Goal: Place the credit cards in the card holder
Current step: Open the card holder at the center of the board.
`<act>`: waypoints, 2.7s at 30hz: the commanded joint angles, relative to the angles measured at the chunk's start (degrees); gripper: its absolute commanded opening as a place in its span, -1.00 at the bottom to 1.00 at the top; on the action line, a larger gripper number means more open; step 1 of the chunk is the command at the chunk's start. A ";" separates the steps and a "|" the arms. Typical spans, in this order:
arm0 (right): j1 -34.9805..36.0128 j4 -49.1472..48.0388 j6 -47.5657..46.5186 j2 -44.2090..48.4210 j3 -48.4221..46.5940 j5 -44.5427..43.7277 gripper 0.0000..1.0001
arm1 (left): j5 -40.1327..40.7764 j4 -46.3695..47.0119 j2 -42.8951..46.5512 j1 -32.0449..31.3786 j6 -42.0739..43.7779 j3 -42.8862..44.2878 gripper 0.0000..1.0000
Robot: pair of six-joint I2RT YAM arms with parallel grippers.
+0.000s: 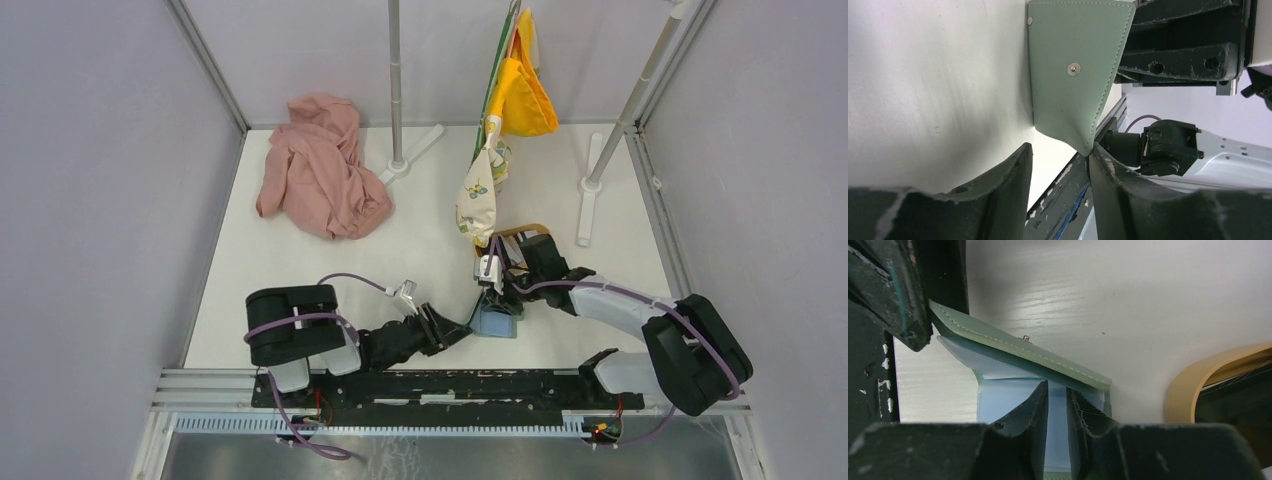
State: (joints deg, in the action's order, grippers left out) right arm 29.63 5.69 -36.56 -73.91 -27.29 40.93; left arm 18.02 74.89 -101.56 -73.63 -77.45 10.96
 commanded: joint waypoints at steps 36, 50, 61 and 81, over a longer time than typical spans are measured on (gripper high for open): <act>0.25 -5.86 13.28 -9.19 -3.99 8.56 -0.75 | 7.31 -56.63 18.31 2.77 41.79 22.83 0.64; -3.88 5.98 2.63 -5.47 -8.14 10.31 -0.64 | 4.94 -52.97 19.92 9.75 33.10 16.98 -0.96; -4.74 9.85 -4.05 -5.44 -7.93 11.96 -0.39 | 28.45 -55.90 32.71 -1.28 4.48 4.76 -0.96; -6.09 -9.52 33.36 -8.15 -3.62 4.59 0.17 | 31.13 -57.40 23.43 -4.05 -1.05 11.44 -0.96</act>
State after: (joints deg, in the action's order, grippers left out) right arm 23.83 2.81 -15.81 -81.47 -31.09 52.29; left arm 45.08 17.17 -77.38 -77.28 -75.57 20.40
